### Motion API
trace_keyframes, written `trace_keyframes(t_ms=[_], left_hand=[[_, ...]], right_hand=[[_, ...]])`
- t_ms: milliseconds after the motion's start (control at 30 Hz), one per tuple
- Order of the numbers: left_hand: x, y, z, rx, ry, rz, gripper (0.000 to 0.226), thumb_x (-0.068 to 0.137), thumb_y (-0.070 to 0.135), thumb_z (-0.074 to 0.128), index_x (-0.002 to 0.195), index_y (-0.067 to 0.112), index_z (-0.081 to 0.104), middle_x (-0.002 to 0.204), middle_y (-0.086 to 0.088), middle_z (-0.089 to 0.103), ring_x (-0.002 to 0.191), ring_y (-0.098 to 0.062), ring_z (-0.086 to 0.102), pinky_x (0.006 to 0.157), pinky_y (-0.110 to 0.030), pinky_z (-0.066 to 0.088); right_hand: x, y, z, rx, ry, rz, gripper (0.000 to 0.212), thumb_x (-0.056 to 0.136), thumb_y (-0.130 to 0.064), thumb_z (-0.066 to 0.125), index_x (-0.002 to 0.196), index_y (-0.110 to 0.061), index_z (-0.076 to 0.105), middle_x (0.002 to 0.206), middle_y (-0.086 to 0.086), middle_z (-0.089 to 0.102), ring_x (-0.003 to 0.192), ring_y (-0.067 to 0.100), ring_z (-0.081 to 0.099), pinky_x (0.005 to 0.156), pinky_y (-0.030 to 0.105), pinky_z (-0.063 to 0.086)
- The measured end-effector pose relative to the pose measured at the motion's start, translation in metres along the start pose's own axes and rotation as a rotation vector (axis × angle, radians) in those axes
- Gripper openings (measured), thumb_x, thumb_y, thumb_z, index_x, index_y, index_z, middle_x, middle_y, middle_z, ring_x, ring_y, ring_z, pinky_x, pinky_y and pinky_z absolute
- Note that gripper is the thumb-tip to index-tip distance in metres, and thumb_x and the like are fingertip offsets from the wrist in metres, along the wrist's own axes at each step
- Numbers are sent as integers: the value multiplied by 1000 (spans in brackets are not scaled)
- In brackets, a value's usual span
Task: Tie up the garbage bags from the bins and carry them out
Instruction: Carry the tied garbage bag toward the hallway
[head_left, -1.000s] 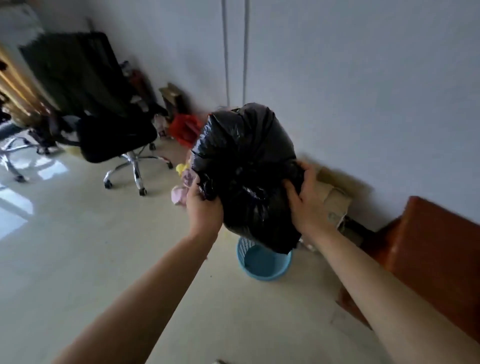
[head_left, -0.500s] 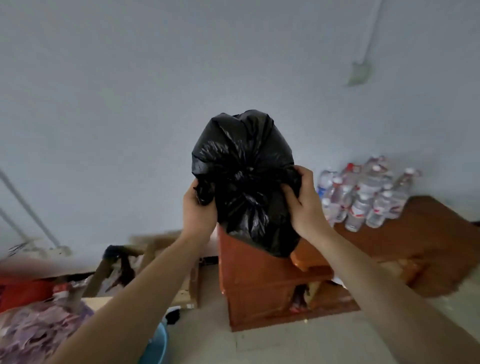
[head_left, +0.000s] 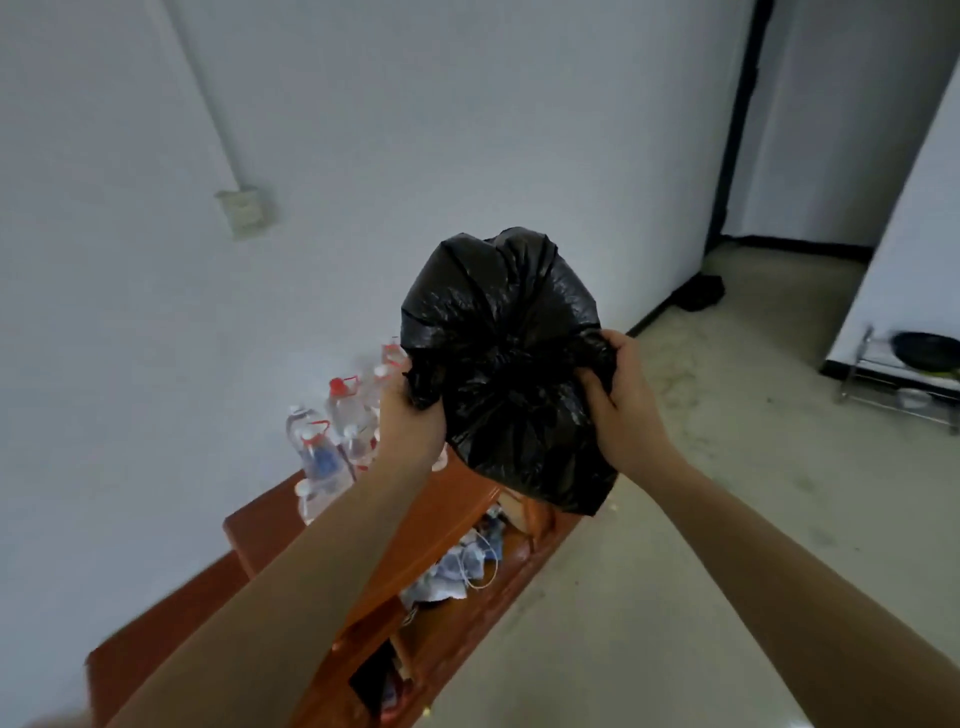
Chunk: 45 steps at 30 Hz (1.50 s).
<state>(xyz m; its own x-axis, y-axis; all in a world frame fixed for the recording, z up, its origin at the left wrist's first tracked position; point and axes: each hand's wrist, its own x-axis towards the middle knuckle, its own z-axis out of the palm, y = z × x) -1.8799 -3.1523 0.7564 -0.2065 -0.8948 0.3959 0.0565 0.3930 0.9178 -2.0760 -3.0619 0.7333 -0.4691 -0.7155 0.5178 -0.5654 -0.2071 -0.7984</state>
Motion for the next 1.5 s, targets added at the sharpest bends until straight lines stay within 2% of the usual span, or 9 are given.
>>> trace_keyframes(t_ms=[167, 333, 467, 567, 733, 867, 1133, 1267, 1500], left_hand=[[71, -46, 107, -103, -121, -27, 20, 92, 8, 63, 91, 27, 68, 85, 6, 73, 83, -10, 66, 77, -37, 55], [158, -68, 215, -238, -206, -16, 23, 96, 1, 59, 94, 22, 67, 86, 6, 70, 78, 3, 64, 71, -18, 51], [218, -85, 305, -253, -306, -102, 16, 98, 10, 60, 95, 24, 67, 87, 2, 71, 80, -10, 65, 72, -28, 52], [246, -100, 376, -247, -394, -143, 10, 98, 9, 58, 98, 14, 67, 89, -8, 69, 86, -19, 63, 73, -31, 50], [296, -128, 511, -257, -474, -178, 10, 99, 8, 58, 104, 11, 66, 94, -7, 68, 89, -17, 62, 76, -27, 51], [341, -151, 622, -230, -465, -142, 12, 97, 6, 58, 104, -1, 65, 98, -21, 69, 88, -21, 60, 76, -35, 49], [448, -150, 803, -247, -403, -142, 8, 97, 16, 61, 95, 22, 67, 89, 2, 70, 83, -9, 65, 74, -24, 55], [502, -177, 870, -262, -376, -169, 7, 96, 19, 64, 101, 16, 69, 93, -1, 73, 88, -15, 67, 80, -33, 56], [620, -253, 1009, -287, -332, -147, 7, 98, 18, 60, 98, 16, 67, 86, 0, 69, 77, -9, 63, 67, -26, 53]], right_hand=[[69, 73, -51, -100, 106, 40, 33, 101, -12, 50, 132, -14, 40, 105, -17, 55, 93, -17, 54, 77, -1, 36], [171, 132, -98, -213, 163, 90, 36, 101, -20, 50, 135, -18, 39, 114, -3, 58, 103, 13, 56, 86, 26, 39], [226, 178, -141, -275, 246, 131, 35, 101, -20, 50, 135, -20, 39, 111, -2, 59, 99, 15, 56, 83, 27, 38], [256, 221, -178, -293, 308, 171, 36, 101, -17, 50, 135, -16, 38, 110, 0, 59, 98, 19, 56, 83, 29, 38], [324, 316, -247, -318, 391, 200, 36, 101, -15, 51, 134, -14, 39, 109, 1, 59, 96, 19, 56, 81, 30, 38], [392, 393, -308, -298, 410, 201, 35, 101, -18, 50, 134, -17, 38, 110, 1, 60, 99, 21, 57, 83, 33, 41], [558, 496, -414, -260, 368, 216, 35, 102, -20, 48, 135, -19, 37, 113, -1, 58, 101, 16, 56, 85, 27, 38], [628, 547, -441, -257, 328, 202, 33, 102, -20, 49, 134, -18, 39, 111, -5, 59, 98, 12, 55, 80, 23, 38], [778, 682, -475, -251, 288, 189, 35, 102, -21, 49, 135, -19, 38, 116, -4, 60, 106, 13, 57, 87, 24, 40]])
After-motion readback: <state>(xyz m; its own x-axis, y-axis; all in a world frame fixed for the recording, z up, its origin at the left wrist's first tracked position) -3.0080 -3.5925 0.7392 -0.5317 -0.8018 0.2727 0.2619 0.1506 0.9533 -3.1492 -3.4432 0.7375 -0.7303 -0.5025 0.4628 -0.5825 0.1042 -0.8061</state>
